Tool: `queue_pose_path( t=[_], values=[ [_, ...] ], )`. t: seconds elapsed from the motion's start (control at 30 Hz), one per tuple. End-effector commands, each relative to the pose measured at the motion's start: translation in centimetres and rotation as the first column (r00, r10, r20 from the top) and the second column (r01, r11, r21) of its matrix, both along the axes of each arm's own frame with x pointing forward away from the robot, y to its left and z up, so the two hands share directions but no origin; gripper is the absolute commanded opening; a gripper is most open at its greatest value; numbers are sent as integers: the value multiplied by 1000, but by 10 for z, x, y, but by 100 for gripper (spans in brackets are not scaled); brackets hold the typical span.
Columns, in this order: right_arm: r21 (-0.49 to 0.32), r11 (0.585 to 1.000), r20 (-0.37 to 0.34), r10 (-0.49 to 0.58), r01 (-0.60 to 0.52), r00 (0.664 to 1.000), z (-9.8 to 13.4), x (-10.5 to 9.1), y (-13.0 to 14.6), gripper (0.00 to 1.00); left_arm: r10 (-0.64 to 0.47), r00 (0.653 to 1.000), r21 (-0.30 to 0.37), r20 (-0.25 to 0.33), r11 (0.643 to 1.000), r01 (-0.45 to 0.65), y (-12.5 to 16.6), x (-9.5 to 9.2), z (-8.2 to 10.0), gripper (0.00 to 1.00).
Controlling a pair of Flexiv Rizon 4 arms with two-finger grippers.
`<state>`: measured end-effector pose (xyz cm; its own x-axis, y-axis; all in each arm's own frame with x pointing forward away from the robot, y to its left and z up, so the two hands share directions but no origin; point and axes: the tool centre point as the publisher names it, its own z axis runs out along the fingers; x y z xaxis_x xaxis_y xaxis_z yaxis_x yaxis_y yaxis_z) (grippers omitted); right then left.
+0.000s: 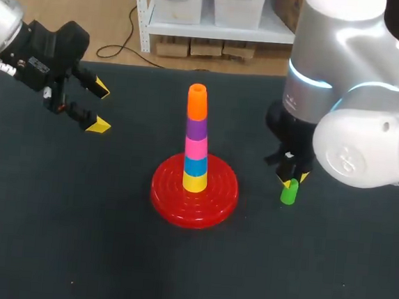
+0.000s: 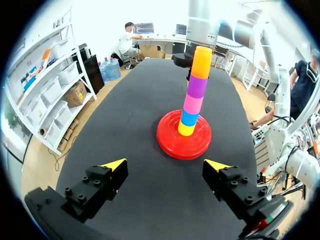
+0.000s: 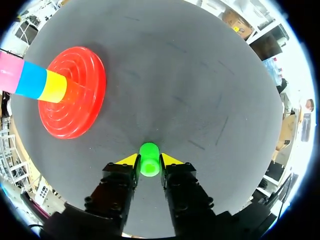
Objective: Pick up and stack the cylinders on the red base in this order: pink,purple,orange,green
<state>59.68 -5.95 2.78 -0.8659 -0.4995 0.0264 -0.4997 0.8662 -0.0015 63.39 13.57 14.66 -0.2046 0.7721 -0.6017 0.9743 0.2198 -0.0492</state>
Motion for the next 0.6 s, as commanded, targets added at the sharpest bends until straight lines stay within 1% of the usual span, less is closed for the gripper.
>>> queue_pose_path(
  t=[0.03, 0.17, 0.27, 0.33, 0.37, 0.43, 0.47, 0.5, 0.53, 0.57, 0.6],
  values=[
    [-1, 1000, -3, -1, 1, 1000, 2, 0, -1, 0, 0, 1000, 3, -2, 1000, 0, 0, 0, 0, 100],
    [-11, 1000, -1, -4, 4, 1000, 17, 4, 0, 0, 0, 1000, 3, -2, 1000, 0, 0, 0, 0, 100],
    [-5, 1000, -1, 9, -9, 1000, 41, 8, 5, 0, 0, 1000, 3, -2, 1000, 0, 0, 0, 0, 100],
    [11, 1000, 5, 26, -26, 1000, 67, 9, 9, 0, 0, 1000, 3, -2, 1000, 0, 0, 0, 0, 100],
    [18, 999, 8, 31, -31, 999, 75, 9, 11, 0, 0, 1000, 3, -2, 1000, 0, 0, 0, 0, 100],
    [49, 998, 40, 48, -50, 998, 105, 9, 17, 0, 0, 1000, 3, -2, 1000, 0, 0, 0, 0, 100],
    [57, 997, 55, 54, -57, 997, 113, 9, 18, 0, 0, 1000, 3, -2, 1000, 0, 0, 0, 0, 100],
    [74, 995, 76, 64, -70, 995, 130, 8, 21, 0, 0, 1000, 3, -2, 1000, 0, 0, 0, 0, 100],
    [71, 994, 83, 73, -79, 994, 141, 8, 24, 0, 0, 1000, 3, -2, 1000, 0, 0, 0, 0, 100],
    [86, 993, 88, 78, -86, 993, 150, 7, 25, 0, 0, 1000, 3, -2, 1000, 0, 0, 0, 0, 100],
    [90, 991, 103, 87, -97, 991, 163, 6, 28, 0, 0, 1000, 3, -2, 1000, 0, 0, 0, 0, 100]
  ],
)
